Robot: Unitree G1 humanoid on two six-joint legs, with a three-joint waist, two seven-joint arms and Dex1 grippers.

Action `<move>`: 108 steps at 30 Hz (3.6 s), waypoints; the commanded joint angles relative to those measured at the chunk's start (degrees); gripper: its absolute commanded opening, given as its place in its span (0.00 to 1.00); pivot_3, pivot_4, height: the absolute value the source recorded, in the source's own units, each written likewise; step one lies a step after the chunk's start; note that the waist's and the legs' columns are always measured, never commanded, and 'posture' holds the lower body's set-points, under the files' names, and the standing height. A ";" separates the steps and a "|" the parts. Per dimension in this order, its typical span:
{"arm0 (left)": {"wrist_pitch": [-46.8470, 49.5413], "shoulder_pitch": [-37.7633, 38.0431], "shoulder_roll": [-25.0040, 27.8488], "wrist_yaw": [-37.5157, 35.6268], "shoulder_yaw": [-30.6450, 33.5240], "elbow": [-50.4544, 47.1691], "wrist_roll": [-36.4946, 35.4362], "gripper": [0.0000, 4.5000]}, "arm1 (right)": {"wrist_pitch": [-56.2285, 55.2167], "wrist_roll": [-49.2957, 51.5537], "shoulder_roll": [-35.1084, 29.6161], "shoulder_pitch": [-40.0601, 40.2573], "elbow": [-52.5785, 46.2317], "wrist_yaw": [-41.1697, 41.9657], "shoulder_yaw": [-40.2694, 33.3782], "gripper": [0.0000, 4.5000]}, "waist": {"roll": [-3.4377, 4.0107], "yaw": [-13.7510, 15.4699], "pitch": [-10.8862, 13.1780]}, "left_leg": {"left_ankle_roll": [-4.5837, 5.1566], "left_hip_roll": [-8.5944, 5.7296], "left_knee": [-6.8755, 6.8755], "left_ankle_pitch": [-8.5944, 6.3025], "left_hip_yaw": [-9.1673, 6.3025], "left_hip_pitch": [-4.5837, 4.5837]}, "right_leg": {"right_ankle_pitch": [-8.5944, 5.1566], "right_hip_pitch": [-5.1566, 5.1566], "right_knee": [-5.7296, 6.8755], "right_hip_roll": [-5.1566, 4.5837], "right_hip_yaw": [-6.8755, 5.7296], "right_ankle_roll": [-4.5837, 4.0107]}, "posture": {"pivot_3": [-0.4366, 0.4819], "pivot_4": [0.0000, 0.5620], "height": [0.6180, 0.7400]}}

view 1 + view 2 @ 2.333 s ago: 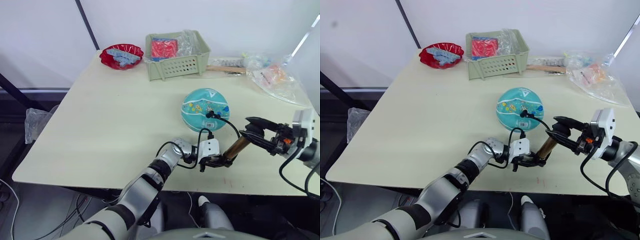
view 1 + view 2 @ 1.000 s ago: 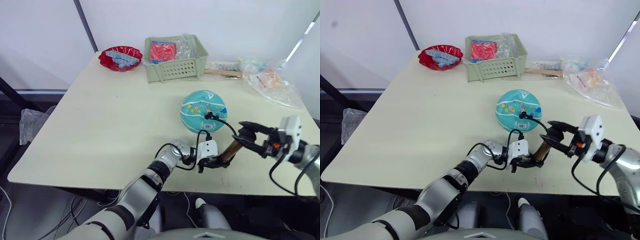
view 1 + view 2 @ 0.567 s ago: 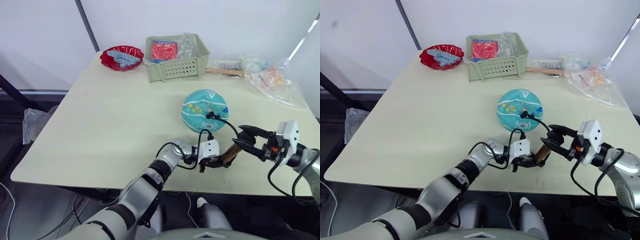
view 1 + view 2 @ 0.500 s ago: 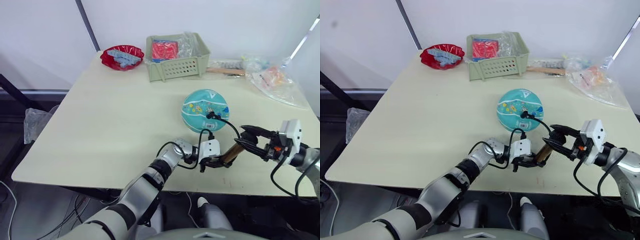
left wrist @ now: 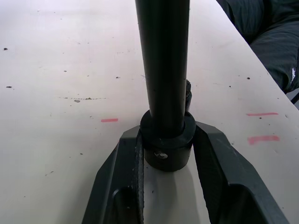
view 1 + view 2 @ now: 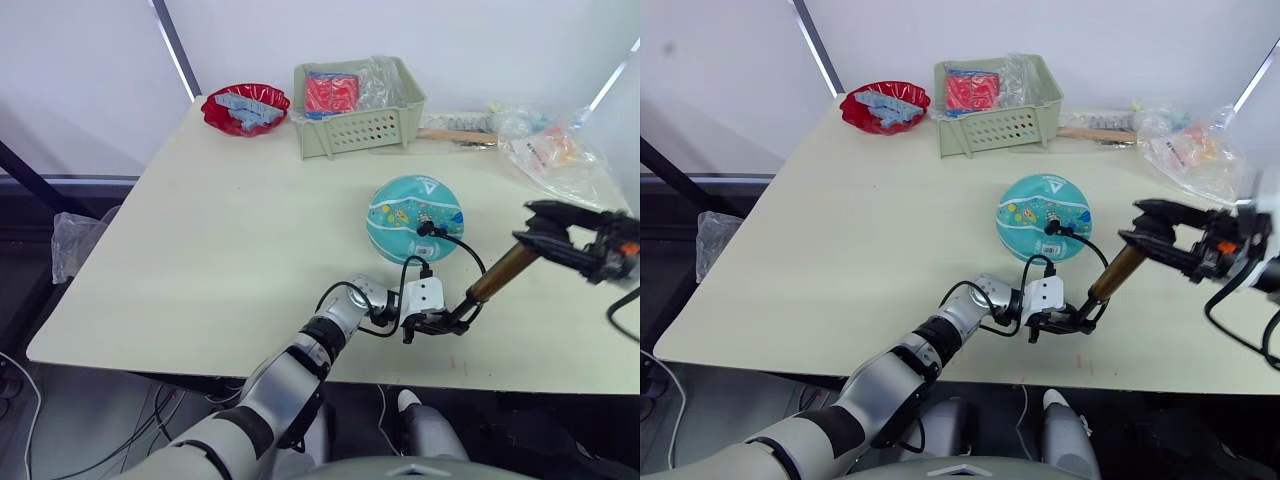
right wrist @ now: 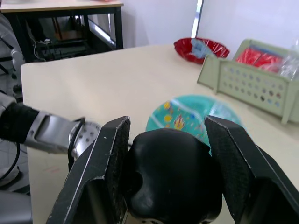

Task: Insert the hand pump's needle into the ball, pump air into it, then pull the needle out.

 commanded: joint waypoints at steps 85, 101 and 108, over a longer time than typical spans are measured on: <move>3.12 2.68 4.01 1.94 -3.15 8.02 5.70 0.23 | -4.20 -10.38 9.57 10.18 -2.17 -1.10 8.38 0.44 | -0.97 -0.19 -0.66 | -0.01 0.08 -0.32 0.00 -0.26 0.96 | -0.10 0.84 -0.07 0.17 -0.53 -0.11 | 0.48 0.27 0.98; 3.16 2.52 4.25 2.11 -2.93 8.04 5.48 0.23 | -17.71 -28.39 17.63 13.78 9.85 -0.86 24.43 0.44 | -1.22 -0.26 -1.08 | -0.24 0.12 -0.54 -0.14 -0.31 1.00 | -0.12 0.82 -0.16 0.00 -0.23 -0.17 | 0.48 0.27 0.98; 3.18 2.23 4.32 2.40 -2.75 8.36 5.40 0.23 | -18.09 -23.67 17.88 12.71 6.43 -1.44 18.71 0.44 | -1.27 -0.18 -1.13 | -0.29 0.13 -0.59 -0.16 -0.24 1.10 | -0.13 0.82 -0.14 -0.66 -1.10 -0.22 | 0.48 0.27 0.98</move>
